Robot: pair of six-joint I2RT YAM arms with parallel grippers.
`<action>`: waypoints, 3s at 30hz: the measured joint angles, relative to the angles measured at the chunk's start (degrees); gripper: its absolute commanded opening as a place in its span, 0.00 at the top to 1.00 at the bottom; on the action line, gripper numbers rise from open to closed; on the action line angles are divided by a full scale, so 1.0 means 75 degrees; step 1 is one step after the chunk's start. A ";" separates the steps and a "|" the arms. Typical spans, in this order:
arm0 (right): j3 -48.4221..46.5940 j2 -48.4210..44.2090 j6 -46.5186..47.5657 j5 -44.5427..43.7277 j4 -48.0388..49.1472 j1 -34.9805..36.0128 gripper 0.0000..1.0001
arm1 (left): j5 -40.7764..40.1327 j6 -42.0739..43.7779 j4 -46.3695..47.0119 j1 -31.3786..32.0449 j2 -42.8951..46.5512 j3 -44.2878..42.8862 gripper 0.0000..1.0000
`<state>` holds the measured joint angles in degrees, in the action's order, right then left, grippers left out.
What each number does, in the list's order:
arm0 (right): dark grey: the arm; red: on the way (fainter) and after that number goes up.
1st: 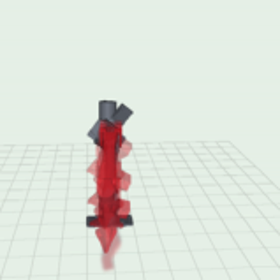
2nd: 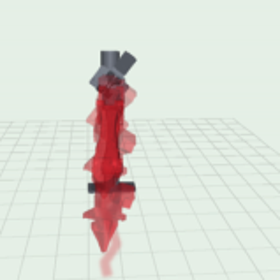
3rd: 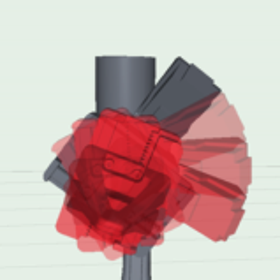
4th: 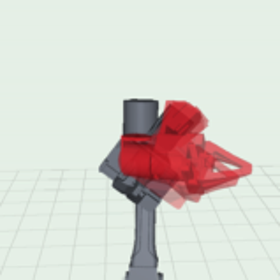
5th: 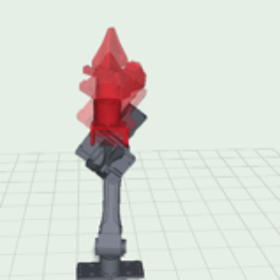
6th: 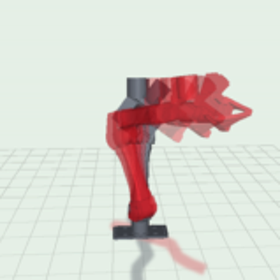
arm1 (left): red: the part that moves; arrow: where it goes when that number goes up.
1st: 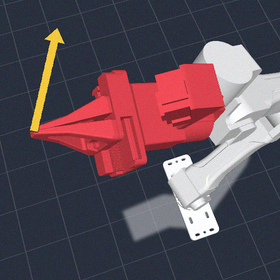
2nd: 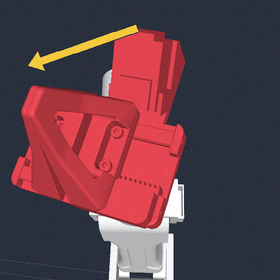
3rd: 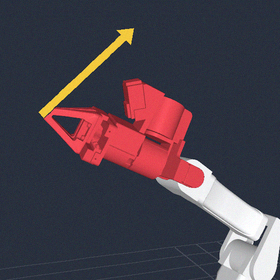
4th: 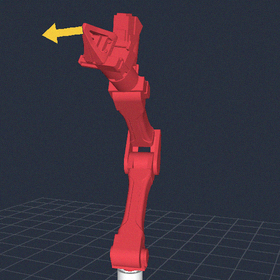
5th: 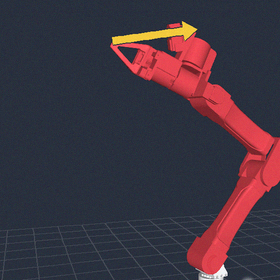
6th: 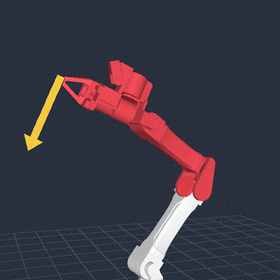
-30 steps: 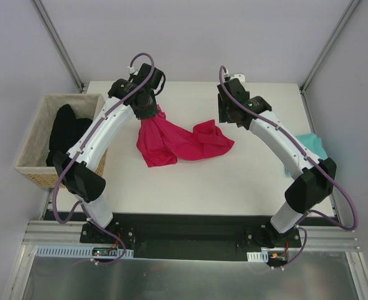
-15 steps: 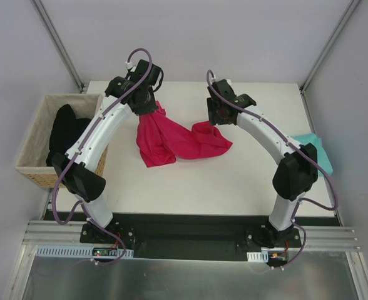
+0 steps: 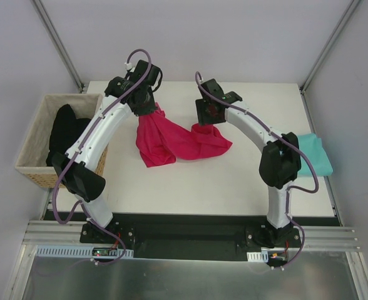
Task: Fold and stack the t-shirts
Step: Flatten out the tshirt
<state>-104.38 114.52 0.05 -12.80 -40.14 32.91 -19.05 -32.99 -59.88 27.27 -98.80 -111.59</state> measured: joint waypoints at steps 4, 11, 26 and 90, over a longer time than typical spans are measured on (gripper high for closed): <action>-0.0192 0.0143 -0.0050 0.0099 0.0003 0.0134 0.41 | 0.0093 0.0020 0.0000 -0.0044 -0.0020 0.0000 1.00; -0.0242 0.0370 -0.0201 0.0332 0.0061 0.0565 0.42 | 0.0154 0.0082 0.0003 -0.0087 -0.0114 0.0000 1.00; 0.0370 0.0443 -0.0411 0.0466 0.0411 0.0889 0.43 | 0.0166 0.0096 0.0003 -0.0201 -0.0184 0.0000 1.00; -0.0621 -0.1037 0.0358 -0.0271 0.0047 -0.1241 0.99 | 0.0146 0.0079 0.0003 -0.0300 0.0216 0.0131 1.00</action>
<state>-109.03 106.74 2.74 -14.83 -39.79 23.59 -17.96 -32.40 -59.86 25.02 -97.19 -110.61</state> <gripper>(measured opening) 0.019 0.005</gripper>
